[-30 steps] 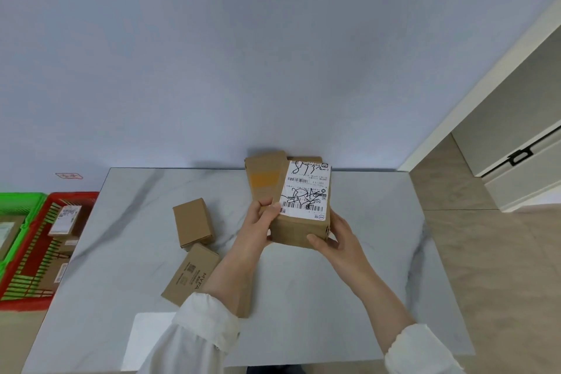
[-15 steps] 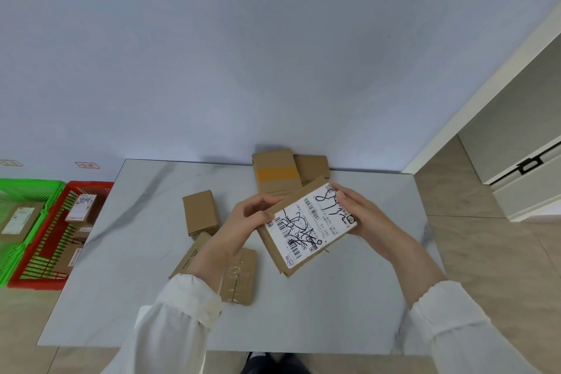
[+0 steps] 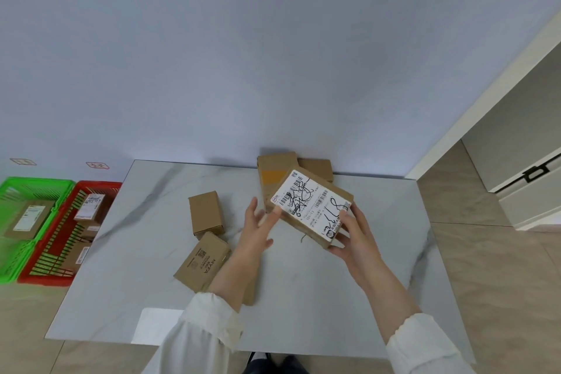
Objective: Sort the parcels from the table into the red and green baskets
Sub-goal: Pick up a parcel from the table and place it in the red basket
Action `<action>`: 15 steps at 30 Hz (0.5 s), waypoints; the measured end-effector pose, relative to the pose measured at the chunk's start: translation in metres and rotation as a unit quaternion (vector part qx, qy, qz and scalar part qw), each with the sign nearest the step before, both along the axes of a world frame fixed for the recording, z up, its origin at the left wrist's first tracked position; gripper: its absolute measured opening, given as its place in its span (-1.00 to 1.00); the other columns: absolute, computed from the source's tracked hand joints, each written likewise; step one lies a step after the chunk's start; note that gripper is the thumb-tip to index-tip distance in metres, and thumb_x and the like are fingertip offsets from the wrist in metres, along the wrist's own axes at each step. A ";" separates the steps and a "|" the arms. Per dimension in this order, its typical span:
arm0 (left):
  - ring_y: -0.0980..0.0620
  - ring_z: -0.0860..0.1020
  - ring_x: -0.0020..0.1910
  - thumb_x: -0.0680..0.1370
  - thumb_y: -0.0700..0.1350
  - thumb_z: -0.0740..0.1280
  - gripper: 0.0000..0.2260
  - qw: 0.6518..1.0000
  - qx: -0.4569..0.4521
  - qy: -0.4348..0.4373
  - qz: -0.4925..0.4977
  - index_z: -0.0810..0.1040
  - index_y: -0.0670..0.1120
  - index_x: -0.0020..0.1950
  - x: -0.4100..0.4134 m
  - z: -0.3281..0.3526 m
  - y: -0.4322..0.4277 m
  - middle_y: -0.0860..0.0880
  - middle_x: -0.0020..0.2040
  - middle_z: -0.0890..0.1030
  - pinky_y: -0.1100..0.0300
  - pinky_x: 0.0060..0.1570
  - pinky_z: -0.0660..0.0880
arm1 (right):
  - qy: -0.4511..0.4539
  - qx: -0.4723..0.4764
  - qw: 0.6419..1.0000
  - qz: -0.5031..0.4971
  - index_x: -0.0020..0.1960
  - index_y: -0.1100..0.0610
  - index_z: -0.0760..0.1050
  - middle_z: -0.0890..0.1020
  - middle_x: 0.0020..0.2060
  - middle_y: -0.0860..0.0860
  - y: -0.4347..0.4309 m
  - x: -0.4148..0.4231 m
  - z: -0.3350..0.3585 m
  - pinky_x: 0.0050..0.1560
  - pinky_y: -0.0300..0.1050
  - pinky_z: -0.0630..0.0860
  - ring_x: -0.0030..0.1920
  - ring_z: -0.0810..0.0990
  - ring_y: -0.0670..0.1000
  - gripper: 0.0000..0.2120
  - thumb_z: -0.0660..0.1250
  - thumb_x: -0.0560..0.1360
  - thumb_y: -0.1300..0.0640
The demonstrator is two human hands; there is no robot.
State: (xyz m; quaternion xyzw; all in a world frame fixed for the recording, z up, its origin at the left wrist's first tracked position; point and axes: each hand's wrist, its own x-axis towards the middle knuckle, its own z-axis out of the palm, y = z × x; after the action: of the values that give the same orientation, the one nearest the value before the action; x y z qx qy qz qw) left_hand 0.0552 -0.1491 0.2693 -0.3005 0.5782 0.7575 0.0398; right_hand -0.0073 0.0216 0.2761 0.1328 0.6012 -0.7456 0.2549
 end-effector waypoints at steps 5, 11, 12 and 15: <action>-0.03 0.48 0.24 0.42 0.08 0.42 -0.15 0.996 0.083 -0.013 0.003 -0.11 0.18 0.49 0.000 -0.007 0.025 -0.02 0.32 0.49 -0.17 0.28 0.36 | -0.003 -0.019 0.999 -0.040 0.30 -0.09 0.24 0.61 0.07 0.06 -0.013 0.025 -0.005 0.02 0.07 0.57 0.05 0.61 0.05 -0.63 0.24 0.55 0.13; -0.05 0.53 0.21 0.47 -0.20 0.39 -0.32 0.998 0.065 0.020 0.014 0.13 0.16 0.46 0.000 -0.005 0.013 -0.07 0.31 0.48 -0.06 0.12 0.52 | -0.021 -0.019 1.000 0.002 0.29 -0.06 0.19 0.56 0.14 0.04 -0.011 0.041 -0.009 0.22 0.21 0.46 0.14 0.57 0.06 -0.58 0.29 0.53 0.14; -0.06 0.53 0.21 0.47 -0.22 0.39 -0.31 0.998 0.059 0.023 0.009 0.14 0.16 0.47 0.000 -0.004 0.008 -0.07 0.32 0.47 -0.05 0.12 0.53 | -0.021 -0.015 1.000 0.017 0.32 -0.06 0.18 0.55 0.16 0.03 -0.009 0.040 -0.008 0.24 0.22 0.44 0.17 0.55 0.05 -0.54 0.30 0.52 0.12; -0.05 0.55 0.20 0.47 -0.23 0.38 -0.31 0.999 0.031 0.033 -0.026 0.16 0.20 0.46 0.001 0.001 -0.003 -0.04 0.31 0.49 -0.08 0.16 0.51 | -0.008 -0.004 0.998 0.058 0.38 -0.14 0.19 0.54 0.21 0.01 0.002 0.033 -0.005 0.28 0.23 0.40 0.24 0.49 0.03 -0.44 0.32 0.44 -0.02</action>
State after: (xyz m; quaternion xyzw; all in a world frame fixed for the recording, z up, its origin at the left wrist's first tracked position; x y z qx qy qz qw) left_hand 0.0558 -0.1517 0.2704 -0.2593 0.5627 0.7834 0.0497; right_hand 0.0253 0.0238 0.2706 0.1030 0.6025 -0.7311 0.3031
